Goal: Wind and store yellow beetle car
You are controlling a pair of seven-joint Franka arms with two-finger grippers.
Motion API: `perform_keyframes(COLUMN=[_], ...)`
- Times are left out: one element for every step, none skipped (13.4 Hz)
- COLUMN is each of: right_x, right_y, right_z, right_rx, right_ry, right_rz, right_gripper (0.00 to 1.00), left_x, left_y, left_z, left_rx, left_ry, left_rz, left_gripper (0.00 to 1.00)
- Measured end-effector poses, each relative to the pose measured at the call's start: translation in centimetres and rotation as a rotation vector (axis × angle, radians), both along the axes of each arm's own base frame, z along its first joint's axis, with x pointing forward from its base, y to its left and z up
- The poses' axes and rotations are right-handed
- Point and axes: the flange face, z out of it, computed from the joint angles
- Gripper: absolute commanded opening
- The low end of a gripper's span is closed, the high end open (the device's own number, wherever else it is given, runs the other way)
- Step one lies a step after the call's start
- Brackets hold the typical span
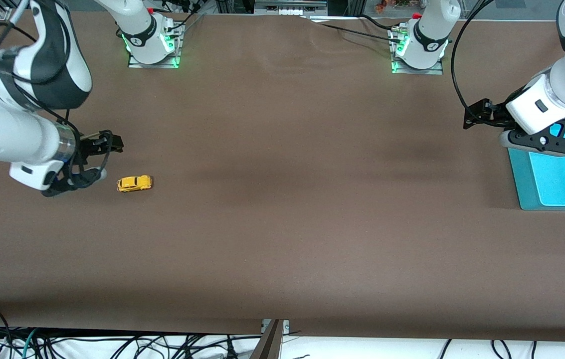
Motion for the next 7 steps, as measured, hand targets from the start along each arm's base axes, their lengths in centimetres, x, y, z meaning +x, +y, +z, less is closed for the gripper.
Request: perform_keyframes(right_x=[0.3, 0.7, 1.2, 1.5, 1.8, 1.8, 1.7], right_y=[-0.1, -0.1, -0.2, -0.5, -0.9, -1.7, -2.6], right_z=[-1.6, -3.2, -4.8, -6.4, -7.8, -9.3, -10.7], right_rx=[0.023, 0.048, 0.074, 0.1, 0.124, 0.144, 0.163], right_ry=[0.022, 0.037, 0.04, 0.033, 0.018, 0.004, -0.013], right_rz=[0.083, 0.167, 0.251, 0.336, 0.416, 0.486, 0.555], right_gripper=[1.0, 1.0, 1.0, 1.0, 1.0, 1.0, 0.99], left_x=[0.0, 0.0, 0.0, 0.0, 0.0, 0.0, 0.0], left_y=[0.0, 0.0, 0.0, 0.0, 0.0, 0.0, 0.0], left_z=[0.0, 0.0, 0.0, 0.0, 0.0, 0.0, 0.0], left_rx=[0.0, 0.0, 0.0, 0.0, 0.0, 0.0, 0.0], left_ry=[0.0, 0.0, 0.0, 0.0, 0.0, 0.0, 0.0], left_rz=[0.0, 0.0, 0.0, 0.0, 0.0, 0.0, 0.0], left_gripper=[1.0, 1.0, 1.0, 1.0, 1.0, 1.0, 1.0])
